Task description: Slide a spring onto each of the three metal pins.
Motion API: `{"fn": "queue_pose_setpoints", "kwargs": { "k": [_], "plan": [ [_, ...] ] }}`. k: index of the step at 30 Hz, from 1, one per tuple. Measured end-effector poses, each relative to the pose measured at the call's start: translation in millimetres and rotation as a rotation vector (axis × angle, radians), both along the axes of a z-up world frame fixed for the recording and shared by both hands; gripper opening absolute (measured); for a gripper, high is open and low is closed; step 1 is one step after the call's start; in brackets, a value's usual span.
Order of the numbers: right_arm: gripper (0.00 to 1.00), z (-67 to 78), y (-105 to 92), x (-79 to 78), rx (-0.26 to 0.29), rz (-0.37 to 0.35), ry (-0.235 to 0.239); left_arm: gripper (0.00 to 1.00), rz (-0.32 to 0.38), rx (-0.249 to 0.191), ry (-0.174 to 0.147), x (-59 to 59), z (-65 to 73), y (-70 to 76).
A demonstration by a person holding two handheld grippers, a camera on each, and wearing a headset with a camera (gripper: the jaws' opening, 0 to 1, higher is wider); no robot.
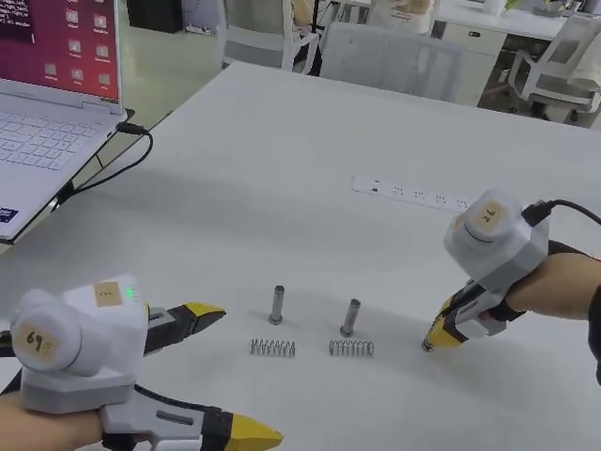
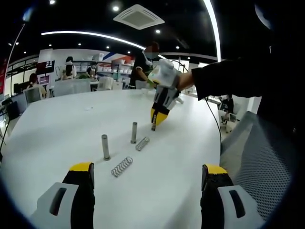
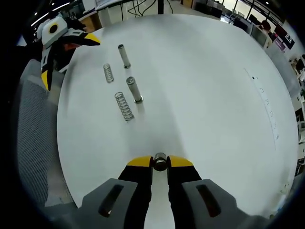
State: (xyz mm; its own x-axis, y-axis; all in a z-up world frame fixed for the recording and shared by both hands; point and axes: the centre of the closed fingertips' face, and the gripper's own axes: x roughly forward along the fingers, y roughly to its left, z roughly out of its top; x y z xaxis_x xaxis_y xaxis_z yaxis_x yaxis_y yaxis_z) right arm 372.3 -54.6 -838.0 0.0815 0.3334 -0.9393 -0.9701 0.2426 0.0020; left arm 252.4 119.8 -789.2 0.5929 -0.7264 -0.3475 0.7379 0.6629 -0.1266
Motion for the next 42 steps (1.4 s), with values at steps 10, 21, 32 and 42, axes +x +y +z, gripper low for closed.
{"fn": "queue_pose_setpoints", "kwargs": {
  "k": [10,21,32,42],
  "plan": [
    [0.17,-1.7,-5.8,-3.1,0.004,-0.020,-0.006,0.90,0.001,0.000,-0.003,-1.7,0.9,0.6],
    [0.18,-0.9,-19.8,-13.8,0.002,-0.048,0.001,0.90,-0.007,-0.001,-0.016,-0.8,3.3,-1.0],
    [0.18,5.2,-19.1,-40.6,0.015,-0.046,0.003,0.90,-0.009,-0.006,-0.021,-2.0,3.6,-1.1],
    [0.18,8.0,-1.4,-72.0,0.029,0.008,0.025,0.90,-0.008,-0.012,-0.029,-4.7,7.5,-2.7]
  ]
}}
